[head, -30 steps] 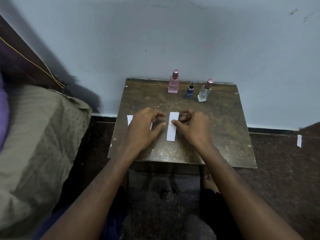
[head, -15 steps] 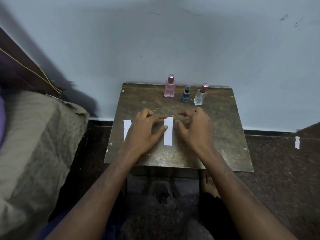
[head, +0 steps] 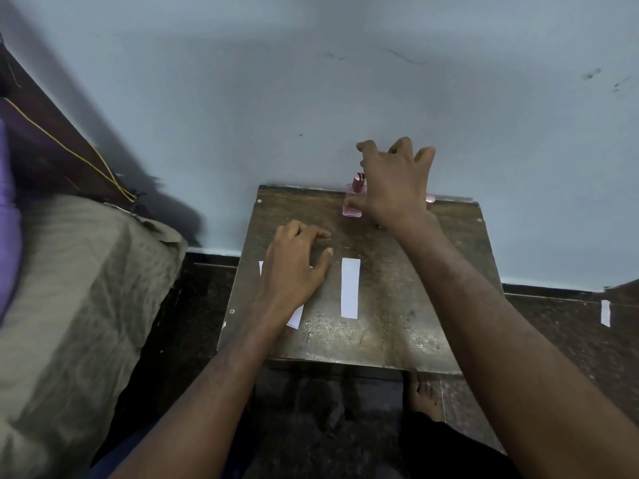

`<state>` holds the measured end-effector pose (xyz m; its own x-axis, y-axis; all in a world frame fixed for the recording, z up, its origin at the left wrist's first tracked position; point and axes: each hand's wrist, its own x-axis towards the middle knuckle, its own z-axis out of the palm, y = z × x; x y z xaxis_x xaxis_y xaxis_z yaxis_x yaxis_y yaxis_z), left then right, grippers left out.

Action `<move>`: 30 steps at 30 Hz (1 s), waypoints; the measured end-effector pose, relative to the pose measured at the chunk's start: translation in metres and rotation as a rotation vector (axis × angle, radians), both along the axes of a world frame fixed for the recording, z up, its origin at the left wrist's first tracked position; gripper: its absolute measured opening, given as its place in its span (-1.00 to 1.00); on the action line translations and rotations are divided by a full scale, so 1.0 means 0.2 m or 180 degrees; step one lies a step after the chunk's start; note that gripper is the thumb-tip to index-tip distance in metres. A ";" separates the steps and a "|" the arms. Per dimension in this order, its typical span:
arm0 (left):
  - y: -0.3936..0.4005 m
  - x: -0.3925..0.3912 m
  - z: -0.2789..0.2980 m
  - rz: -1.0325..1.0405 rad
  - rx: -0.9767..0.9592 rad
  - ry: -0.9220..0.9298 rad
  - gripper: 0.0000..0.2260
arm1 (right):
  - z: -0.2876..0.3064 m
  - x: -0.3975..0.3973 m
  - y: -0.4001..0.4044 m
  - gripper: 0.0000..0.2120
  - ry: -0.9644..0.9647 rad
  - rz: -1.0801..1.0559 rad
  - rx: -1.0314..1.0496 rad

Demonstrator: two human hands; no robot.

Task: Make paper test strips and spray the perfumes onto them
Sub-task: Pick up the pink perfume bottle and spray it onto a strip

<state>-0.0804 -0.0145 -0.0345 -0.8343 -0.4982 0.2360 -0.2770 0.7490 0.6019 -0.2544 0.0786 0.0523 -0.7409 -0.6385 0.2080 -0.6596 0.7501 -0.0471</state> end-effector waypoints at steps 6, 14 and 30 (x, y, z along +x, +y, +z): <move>0.01 -0.01 0.00 -0.0063 -0.0017 0.0019 -0.78 | -0.07 -0.03 -0.02 -0.46 -0.0026 0.0027 0.0301; 0.03 -0.02 0.05 0.0007 0.0352 0.0513 -0.65 | -0.06 0.01 0.04 -0.52 -0.0122 0.0226 -0.0258; 0.18 0.10 0.18 -0.1480 0.1094 0.0507 -0.43 | -0.13 0.59 0.62 -0.72 -0.2763 -0.0035 -0.2885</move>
